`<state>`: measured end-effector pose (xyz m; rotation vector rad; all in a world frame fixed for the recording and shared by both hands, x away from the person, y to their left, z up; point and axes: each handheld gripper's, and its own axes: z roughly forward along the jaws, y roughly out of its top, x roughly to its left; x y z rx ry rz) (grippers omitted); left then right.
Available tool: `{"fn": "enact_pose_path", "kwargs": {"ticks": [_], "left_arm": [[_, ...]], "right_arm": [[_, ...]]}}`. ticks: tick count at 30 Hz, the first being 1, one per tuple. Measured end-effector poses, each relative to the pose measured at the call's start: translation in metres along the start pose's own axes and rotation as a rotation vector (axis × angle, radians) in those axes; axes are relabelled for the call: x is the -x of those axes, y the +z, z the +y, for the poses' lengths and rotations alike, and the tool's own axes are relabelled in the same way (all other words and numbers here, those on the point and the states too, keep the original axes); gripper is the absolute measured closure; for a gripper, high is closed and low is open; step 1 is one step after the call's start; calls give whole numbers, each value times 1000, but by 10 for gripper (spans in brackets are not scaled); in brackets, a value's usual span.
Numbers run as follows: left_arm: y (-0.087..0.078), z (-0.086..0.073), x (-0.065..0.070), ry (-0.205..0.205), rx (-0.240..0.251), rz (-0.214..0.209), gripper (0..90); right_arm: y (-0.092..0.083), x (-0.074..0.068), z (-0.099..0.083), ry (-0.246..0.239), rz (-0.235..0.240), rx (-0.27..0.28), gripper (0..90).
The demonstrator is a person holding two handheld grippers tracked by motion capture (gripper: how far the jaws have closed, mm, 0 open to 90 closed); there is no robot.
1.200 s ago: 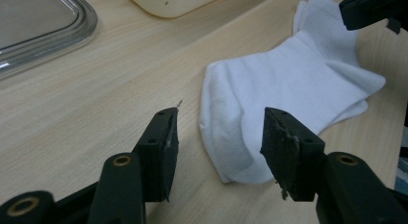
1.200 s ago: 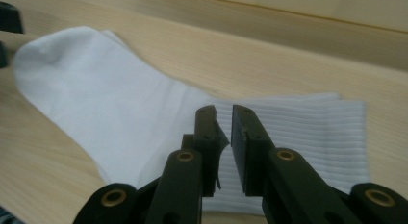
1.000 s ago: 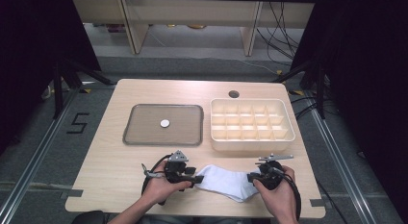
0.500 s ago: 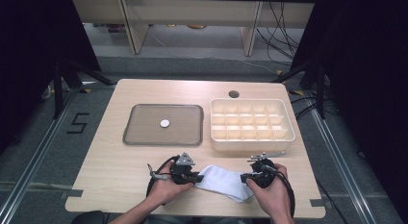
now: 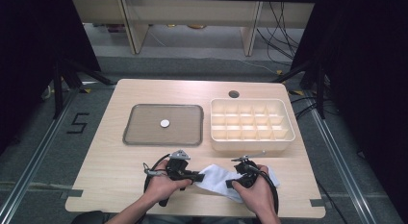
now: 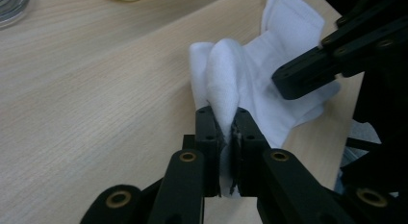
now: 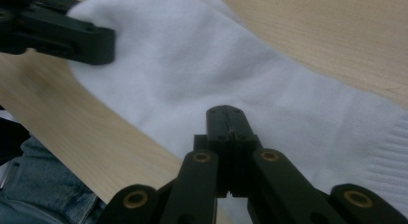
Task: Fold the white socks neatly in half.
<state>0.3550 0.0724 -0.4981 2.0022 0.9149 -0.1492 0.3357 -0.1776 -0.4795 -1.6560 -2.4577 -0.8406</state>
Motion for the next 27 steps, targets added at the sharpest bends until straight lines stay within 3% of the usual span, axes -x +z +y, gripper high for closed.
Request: {"fn": "enact_pose_path", "kwargs": {"ticks": [6, 7, 10, 11, 15, 18, 19, 20, 23, 26, 27], "left_arm": [[-4, 4, 7, -17, 2, -60, 828], [-4, 5, 9, -23, -1, -94, 827], [-4, 7, 12, -39, 2, -125, 827], [-4, 8, 12, -40, 3, -134, 827], [-4, 11, 17, -50, 1, -145, 827], [-3, 12, 21, -61, 12, -177, 827], [-3, 13, 21, -64, 13, -195, 827], [-2, 13, 23, -66, 25, -184, 828], [-2, 14, 25, -70, 29, -187, 827], [-3, 14, 23, -67, 31, -192, 827], [-1, 15, 20, -23, 60, -187, 827]], "right_arm": [[9, 1, -1, 34, 6, -23, 900], [10, 2, 0, 23, 10, -17, 900], [12, 1, 1, 49, -9, -37, 900], [13, 2, 1, 32, -1, -34, 900], [13, 1, 1, 44, 0, -38, 900], [15, 1, 1, 24, 12, -36, 900], [15, -1, 1, 39, 8, -43, 900], [15, -3, 1, 43, 42, -43, 900], [15, -2, 1, 28, 29, -30, 900], [12, -1, 1, 28, 48, -18, 884], [-1, 2, 2, 36, 58, 20, 890]]}}
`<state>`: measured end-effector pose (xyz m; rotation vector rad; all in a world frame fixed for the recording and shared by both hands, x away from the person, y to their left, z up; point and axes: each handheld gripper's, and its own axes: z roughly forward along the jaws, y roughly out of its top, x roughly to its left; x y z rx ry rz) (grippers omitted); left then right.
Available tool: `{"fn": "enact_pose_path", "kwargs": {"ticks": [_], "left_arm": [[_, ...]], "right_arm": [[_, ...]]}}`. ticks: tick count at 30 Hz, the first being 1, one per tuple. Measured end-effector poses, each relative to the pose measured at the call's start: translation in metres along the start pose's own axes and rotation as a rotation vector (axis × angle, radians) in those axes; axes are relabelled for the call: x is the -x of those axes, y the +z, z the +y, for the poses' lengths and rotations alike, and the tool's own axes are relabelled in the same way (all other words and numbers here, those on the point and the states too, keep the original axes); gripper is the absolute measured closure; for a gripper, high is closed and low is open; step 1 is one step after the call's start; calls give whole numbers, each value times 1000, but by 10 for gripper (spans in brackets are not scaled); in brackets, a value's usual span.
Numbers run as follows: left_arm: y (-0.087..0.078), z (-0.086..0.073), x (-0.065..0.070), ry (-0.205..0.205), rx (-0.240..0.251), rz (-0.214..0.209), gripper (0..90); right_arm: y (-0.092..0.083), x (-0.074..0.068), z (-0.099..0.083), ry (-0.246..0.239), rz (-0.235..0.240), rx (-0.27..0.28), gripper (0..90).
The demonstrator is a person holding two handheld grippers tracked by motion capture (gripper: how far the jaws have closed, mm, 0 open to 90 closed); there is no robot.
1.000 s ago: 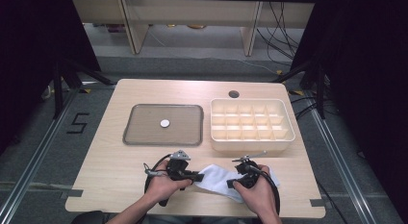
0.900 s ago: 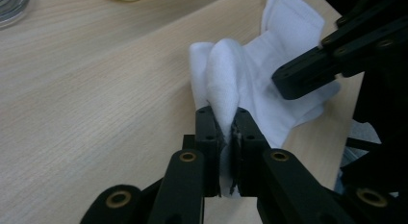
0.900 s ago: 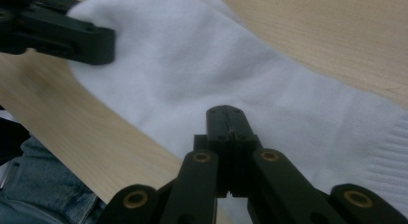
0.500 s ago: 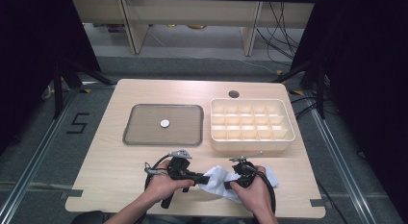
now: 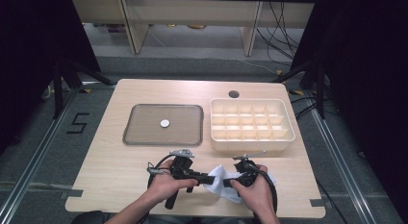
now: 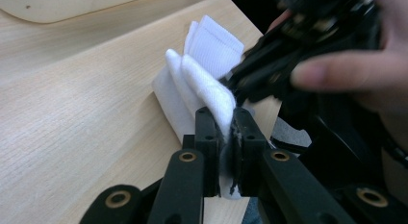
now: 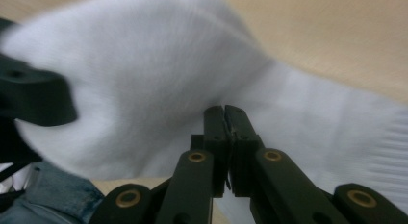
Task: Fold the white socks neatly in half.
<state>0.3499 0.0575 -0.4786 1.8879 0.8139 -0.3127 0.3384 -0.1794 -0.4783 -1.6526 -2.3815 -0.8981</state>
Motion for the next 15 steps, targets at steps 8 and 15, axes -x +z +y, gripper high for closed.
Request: {"fn": "enact_pose_path", "kwargs": {"ticks": [8, 15], "left_arm": [[-2, 0, 4, -42, -14, -7, 826], [-2, 0, 6, -40, -12, 13, 826]], "right_arm": [[-62, 47, 2, 116, -299, 113, 900], [-66, 88, -4, 93, -410, 96, 900]]}}
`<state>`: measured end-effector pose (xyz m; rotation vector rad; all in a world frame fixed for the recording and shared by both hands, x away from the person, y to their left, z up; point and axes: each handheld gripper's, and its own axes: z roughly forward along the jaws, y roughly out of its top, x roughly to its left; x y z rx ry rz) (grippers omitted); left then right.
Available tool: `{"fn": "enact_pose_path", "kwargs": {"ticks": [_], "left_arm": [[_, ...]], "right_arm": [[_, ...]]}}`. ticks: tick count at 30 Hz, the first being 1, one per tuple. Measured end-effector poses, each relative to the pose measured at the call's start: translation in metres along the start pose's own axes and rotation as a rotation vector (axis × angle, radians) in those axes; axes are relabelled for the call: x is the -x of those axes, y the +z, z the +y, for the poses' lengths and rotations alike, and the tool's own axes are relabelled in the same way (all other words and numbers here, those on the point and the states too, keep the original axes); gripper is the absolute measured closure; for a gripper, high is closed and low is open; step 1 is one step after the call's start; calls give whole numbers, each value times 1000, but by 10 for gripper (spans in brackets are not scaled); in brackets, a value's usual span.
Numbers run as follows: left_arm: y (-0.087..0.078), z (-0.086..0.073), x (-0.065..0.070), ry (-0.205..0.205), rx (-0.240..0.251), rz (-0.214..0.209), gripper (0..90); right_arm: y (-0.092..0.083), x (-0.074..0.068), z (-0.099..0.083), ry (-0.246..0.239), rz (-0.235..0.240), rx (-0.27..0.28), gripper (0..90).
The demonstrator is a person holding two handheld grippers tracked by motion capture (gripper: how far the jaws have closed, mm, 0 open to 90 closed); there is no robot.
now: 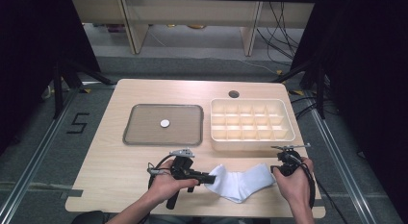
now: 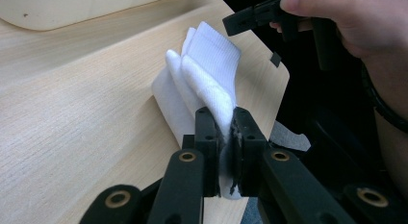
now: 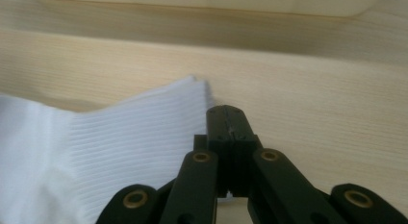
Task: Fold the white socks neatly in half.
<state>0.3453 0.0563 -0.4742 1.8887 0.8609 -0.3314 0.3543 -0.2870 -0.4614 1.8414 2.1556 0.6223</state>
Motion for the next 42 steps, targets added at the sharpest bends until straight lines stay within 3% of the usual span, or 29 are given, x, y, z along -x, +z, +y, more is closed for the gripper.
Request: {"fn": "enact_pose_path", "kwargs": {"ticks": [5, 12, 13, 15, 16, 17, 20, 22, 27, 32, 34, 38, 42], "left_arm": [[1, 0, 0, 14, 7, -18, 826], [3, 0, 4, 22, 15, -29, 826], [4, 0, 5, 22, 14, -46, 826], [5, 0, 7, 21, 11, -44, 826], [5, 1, 8, 29, 2, -34, 826], [7, 1, 8, 27, 13, -57, 826], [7, 2, 11, 31, 2, -38, 826], [9, 3, 11, 33, 15, -60, 826], [9, 4, 15, 31, 6, -45, 826], [12, 4, 14, 30, 26, -51, 825], [10, 4, 14, 35, 10, -33, 825], [12, 4, 14, 23, 24, -56, 825], [11, 4, 15, 34, 13, -34, 825]], "right_arm": [[6, 1, -1, -31, -7, -27, 900], [15, -8, -2, -53, -11, -47, 900], [16, -8, -2, -61, -14, -50, 900], [17, -11, -2, -36, -11, -41, 900], [16, -11, -2, -66, -9, -52, 900], [17, -14, -2, -56, -2, -46, 900], [17, -15, -2, -62, 4, -57, 900], [16, -17, -2, -60, -4, -67, 900], [15, -21, -3, -67, 2, -67, 900], [16, -26, -5, -80, 19, -92, 900], [16, -27, -5, -80, 17, -95, 900], [16, -30, -6, -80, 22, -104, 900], [16, -34, -7, -79, 24, -107, 898]]}}
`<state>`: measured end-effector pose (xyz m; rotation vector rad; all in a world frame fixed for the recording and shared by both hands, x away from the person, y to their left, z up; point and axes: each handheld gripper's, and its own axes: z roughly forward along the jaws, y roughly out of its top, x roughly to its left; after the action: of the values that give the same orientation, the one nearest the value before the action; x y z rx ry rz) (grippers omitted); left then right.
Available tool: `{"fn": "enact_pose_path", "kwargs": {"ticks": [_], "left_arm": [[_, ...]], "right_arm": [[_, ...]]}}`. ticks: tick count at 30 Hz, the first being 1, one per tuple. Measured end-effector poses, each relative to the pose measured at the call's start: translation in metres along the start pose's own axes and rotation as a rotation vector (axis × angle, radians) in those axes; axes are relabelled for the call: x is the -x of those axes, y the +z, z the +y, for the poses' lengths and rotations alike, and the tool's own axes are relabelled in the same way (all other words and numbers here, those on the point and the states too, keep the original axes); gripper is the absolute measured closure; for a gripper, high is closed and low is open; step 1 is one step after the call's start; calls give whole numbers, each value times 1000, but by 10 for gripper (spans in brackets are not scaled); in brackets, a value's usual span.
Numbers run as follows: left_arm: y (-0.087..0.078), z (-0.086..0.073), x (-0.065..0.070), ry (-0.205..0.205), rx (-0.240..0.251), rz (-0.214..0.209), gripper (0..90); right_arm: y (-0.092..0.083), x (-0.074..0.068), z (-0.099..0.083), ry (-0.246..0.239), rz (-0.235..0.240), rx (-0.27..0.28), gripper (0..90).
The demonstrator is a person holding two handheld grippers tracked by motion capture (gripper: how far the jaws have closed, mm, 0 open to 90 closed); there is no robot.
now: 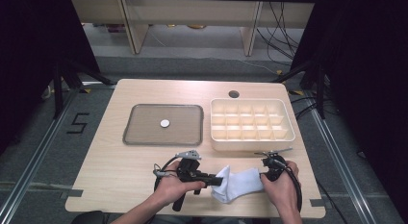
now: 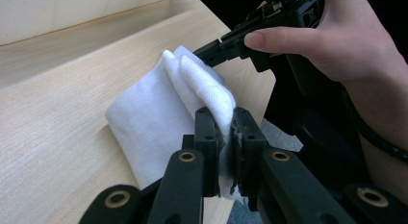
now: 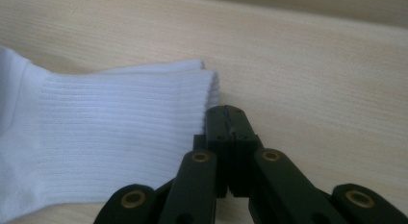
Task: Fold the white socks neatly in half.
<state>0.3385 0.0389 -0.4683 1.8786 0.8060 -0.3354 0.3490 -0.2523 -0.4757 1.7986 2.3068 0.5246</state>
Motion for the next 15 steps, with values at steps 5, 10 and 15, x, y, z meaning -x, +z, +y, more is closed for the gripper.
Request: {"fn": "enact_pose_path", "kwargs": {"ticks": [5, 10, 15], "left_arm": [[2, 0, 1, -1, 4, -7, 824], [3, 0, 1, -1, 8, -7, 824], [5, 0, 2, 0, 3, -6, 823]], "right_arm": [[-1, -3, 0, 5, -8, -4, 895], [-1, -7, 0, 20, -18, -11, 895], [-4, -14, 0, 83, -34, -53, 892]]}}
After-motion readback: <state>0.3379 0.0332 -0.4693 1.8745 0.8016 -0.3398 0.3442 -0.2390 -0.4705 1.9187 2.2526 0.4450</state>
